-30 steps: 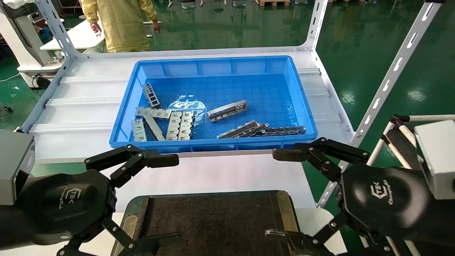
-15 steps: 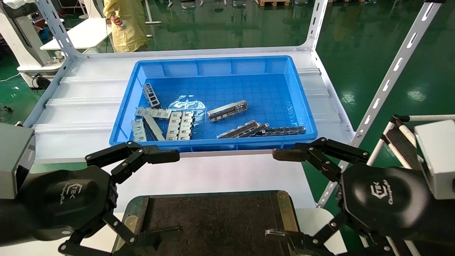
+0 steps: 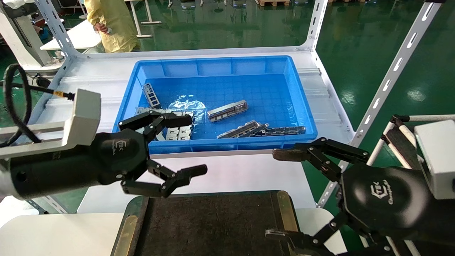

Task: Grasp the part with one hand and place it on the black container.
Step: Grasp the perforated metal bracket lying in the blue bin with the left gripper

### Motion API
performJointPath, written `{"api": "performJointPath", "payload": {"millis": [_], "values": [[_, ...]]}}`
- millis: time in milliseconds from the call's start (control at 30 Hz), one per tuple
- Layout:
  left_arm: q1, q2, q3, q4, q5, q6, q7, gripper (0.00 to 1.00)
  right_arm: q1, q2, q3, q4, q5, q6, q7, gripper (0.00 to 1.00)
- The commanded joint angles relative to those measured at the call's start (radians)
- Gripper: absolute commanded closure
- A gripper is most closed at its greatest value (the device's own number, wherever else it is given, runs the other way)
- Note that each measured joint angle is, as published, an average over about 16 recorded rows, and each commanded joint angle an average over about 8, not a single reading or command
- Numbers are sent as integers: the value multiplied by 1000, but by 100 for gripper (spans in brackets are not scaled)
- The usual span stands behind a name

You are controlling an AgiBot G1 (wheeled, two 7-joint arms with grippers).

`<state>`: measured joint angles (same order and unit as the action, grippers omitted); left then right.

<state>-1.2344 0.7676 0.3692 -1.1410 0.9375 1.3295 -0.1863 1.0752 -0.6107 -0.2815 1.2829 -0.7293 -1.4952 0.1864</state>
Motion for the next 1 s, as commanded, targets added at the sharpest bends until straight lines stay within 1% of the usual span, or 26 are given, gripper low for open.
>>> {"api": "performJointPath", "payload": {"millis": [33,233,367,500,767,900,1000], "values": [[-28,27,15,30,35,-19,5,0,0,0,0,0,0,0,0,0],[-141,153,75,234,145,-48,75,0,0,0,-1,0,0,0,0,0],[-221,243,110,397,208,-74,137,0,0,0,-1,0,1,0,0,0],[-298,332,133,568,260,-124,205,0,0,0,-1,0,1,1,-1,0],[-406,501,154,872,324,-315,328,0,0,1,-2,0,1,1,-1,0],[-430,562,159,964,339,-438,364,0,0,1,-2,0,1,1,-1,0],[-432,588,164,989,339,-513,372,0,1,1,-2,0,2,1,-1,0]]}}
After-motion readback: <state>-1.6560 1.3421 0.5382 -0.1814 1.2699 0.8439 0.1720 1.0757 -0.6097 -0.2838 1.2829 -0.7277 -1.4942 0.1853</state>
